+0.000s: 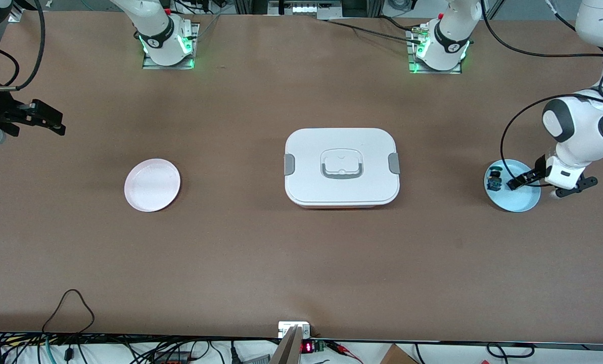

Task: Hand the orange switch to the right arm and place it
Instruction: 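Lower the left gripper and grasp the orange-button switch, then lift the switch with the left gripper while the right gripper approaches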

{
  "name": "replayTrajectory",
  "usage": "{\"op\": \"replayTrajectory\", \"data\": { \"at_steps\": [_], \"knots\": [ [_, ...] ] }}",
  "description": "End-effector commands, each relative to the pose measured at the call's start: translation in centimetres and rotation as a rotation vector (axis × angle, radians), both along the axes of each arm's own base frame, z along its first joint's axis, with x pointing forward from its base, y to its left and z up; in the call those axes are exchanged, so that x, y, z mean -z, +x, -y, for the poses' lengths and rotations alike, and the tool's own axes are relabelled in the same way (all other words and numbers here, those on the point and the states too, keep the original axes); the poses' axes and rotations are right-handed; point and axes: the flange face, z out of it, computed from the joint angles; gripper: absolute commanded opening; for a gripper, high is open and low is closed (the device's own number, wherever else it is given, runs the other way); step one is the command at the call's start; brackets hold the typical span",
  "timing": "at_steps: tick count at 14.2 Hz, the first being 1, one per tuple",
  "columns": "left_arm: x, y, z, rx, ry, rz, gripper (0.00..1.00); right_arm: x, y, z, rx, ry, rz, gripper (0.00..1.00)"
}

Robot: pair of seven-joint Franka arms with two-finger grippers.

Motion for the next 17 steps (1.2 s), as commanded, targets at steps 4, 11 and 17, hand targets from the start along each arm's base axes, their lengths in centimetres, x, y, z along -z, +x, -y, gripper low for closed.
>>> {"op": "replayTrajectory", "data": {
  "at_steps": [4,11,17],
  "knots": [
    [2.2,-0.6,-0.7,0.007,-0.001,-0.012,0.97,-0.4,0.0,-0.2,-0.002,-0.010,0.007,1.00],
    [2.8,-0.7,-0.5,0.002,-0.007,-0.023,0.65,-0.3,0.1,-0.2,-0.004,-0.010,0.007,1.00],
    [0.6,0.0,-0.3,0.029,0.001,-0.006,0.40,-0.2,0.0,-1.3,-0.022,-0.005,0.004,1.00]
  ]
}}
